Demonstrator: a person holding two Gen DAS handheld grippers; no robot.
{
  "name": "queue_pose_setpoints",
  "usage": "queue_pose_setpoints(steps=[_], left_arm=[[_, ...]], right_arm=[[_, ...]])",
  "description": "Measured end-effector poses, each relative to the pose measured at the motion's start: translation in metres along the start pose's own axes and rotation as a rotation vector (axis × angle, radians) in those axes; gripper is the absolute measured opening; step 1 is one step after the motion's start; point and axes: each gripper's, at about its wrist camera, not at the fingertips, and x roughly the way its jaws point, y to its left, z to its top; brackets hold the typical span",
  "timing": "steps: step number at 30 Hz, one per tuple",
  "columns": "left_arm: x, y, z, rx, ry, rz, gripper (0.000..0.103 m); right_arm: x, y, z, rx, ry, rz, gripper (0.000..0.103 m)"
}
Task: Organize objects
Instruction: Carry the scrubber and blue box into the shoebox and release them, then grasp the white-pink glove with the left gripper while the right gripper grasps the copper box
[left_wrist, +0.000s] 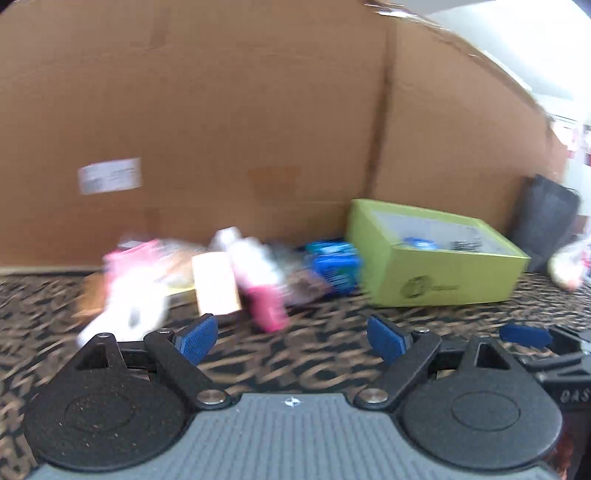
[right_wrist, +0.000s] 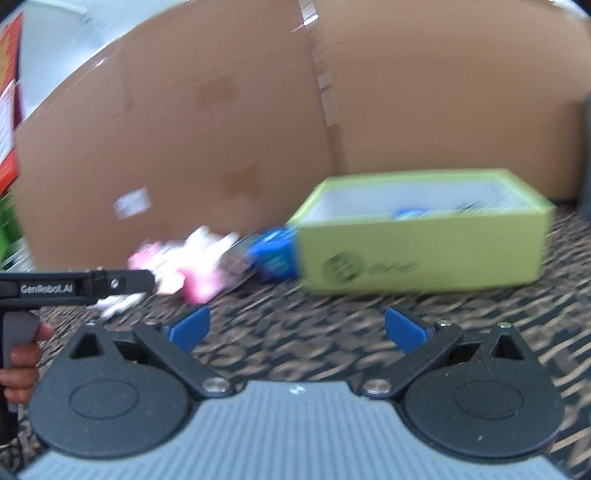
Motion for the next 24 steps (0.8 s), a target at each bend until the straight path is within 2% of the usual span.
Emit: queue_pose_setpoints(steps=[4, 9, 12, 13, 15, 16, 17, 18, 19, 21, 23, 24], left_arm=[[-0.003, 0.048, -0.009, -0.073, 0.028, 0.103, 0.091], [0.014, 0.093, -0.003, -0.099, 0.016, 0.203, 0.091], [0.033, 0.111, 0.004, -0.099, 0.024, 0.203, 0.091], [0.041, 0.115, 0.006, -0.100, 0.038, 0.199, 0.088], [0.056, 0.121, 0.009, -0.097, 0.076, 0.189, 0.071], [0.063, 0.124, 0.009, -0.099, 0.102, 0.181, 0.059], [0.066, 0.126, 0.006, -0.107, 0.126, 0.168, 0.039], [0.069, 0.129, 0.005, -0.118, 0.152, 0.143, 0.029], [0.071, 0.132, 0.002, -0.130, 0.172, 0.115, 0.025], [0.063, 0.130, -0.003, -0.120, 0.172, 0.103, 0.022], [0.047, 0.126, -0.008, -0.096, 0.175, 0.070, 0.019], [0.038, 0.125, -0.011, -0.092, 0.182, 0.038, 0.018]], right_arm=[[0.027, 0.044, -0.002, -0.044, 0.065, 0.073, 0.103], [0.029, 0.074, 0.003, -0.075, 0.067, 0.101, 0.103], [0.035, 0.087, 0.005, -0.106, 0.075, 0.072, 0.103], [0.035, 0.090, 0.004, -0.127, 0.068, 0.072, 0.103], [0.039, 0.100, 0.002, -0.166, 0.083, 0.081, 0.099], [0.044, 0.106, 0.001, -0.179, 0.096, 0.086, 0.097], [0.047, 0.110, 0.001, -0.186, 0.107, 0.096, 0.092], [0.050, 0.114, 0.001, -0.192, 0.120, 0.111, 0.085], [0.056, 0.118, 0.002, -0.197, 0.134, 0.122, 0.080], [0.068, 0.127, 0.005, -0.211, 0.157, 0.140, 0.058], [0.087, 0.135, 0.007, -0.236, 0.180, 0.136, 0.045], [0.098, 0.138, 0.009, -0.247, 0.190, 0.127, 0.042]])
